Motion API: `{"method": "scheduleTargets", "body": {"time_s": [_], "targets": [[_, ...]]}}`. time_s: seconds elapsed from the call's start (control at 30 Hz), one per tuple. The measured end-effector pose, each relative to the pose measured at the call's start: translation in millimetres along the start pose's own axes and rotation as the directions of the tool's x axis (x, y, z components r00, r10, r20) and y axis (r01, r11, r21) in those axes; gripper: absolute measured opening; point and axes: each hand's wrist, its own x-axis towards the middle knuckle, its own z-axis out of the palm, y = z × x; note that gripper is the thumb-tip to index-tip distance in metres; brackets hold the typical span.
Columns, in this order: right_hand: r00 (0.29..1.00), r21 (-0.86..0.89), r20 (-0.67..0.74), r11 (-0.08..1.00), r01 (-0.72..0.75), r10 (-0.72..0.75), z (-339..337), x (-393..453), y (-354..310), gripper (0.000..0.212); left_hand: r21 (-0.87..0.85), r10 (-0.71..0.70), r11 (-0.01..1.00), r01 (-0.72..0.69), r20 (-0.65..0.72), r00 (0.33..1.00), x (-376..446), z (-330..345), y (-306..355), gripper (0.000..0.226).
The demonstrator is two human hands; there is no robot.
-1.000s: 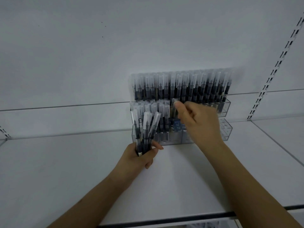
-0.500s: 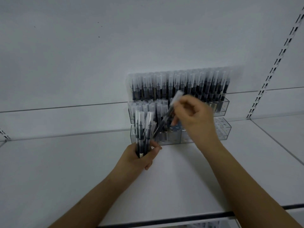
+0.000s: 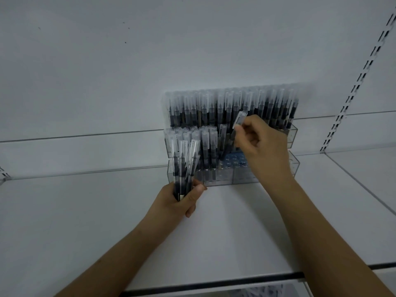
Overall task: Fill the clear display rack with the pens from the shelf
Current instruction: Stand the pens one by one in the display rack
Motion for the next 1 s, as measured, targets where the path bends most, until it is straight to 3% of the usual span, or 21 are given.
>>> {"method": "scheduleTargets", "body": {"time_s": [0.23,0.4,0.53,0.7,0.83,0.93,1.0], "targets": [[0.968,-0.215,0.23,0.965,0.15,-0.1,12.3,0.5,8.9,0.018,0.021,0.007,1.0,-0.007,0.008,1.0,0.5,0.6,-1.0,0.018],[0.97,-0.289,0.23,0.945,0.15,-0.083,16.0,1.1,10.6,0.021,0.027,0.015,1.0,-0.015,0.006,1.0,0.6,1.4,-0.2,0.02],[0.946,-0.351,0.321,0.923,0.157,-0.039,20.6,-1.0,8.7,0.029,0.017,0.006,1.0,-0.006,0.005,1.0,-0.2,1.6,1.9,0.036],[0.971,-0.418,0.235,0.896,0.148,-0.051,16.6,-2.9,8.0,0.033,0.035,-0.006,0.999,0.006,0.008,1.0,-0.3,0.3,1.0,0.021],[0.988,-0.299,0.141,0.948,0.107,-0.067,9.9,-5.8,-0.1,0.042,0.025,0.0,1.0,0.0,0.021,1.0,-1.6,-0.1,2.4,0.026],[0.919,-0.036,0.374,0.989,0.145,-0.121,10.9,-11.9,-11.6,0.049,0.016,0.002,1.0,-0.002,0.021,1.0,-1.6,0.9,3.0,0.04],[0.867,0.069,0.479,0.991,0.116,-0.135,18.1,-17.1,-18.1,0.042,0.047,0.017,0.999,-0.019,0.028,0.999,-2.1,0.7,3.1,0.048]]}}
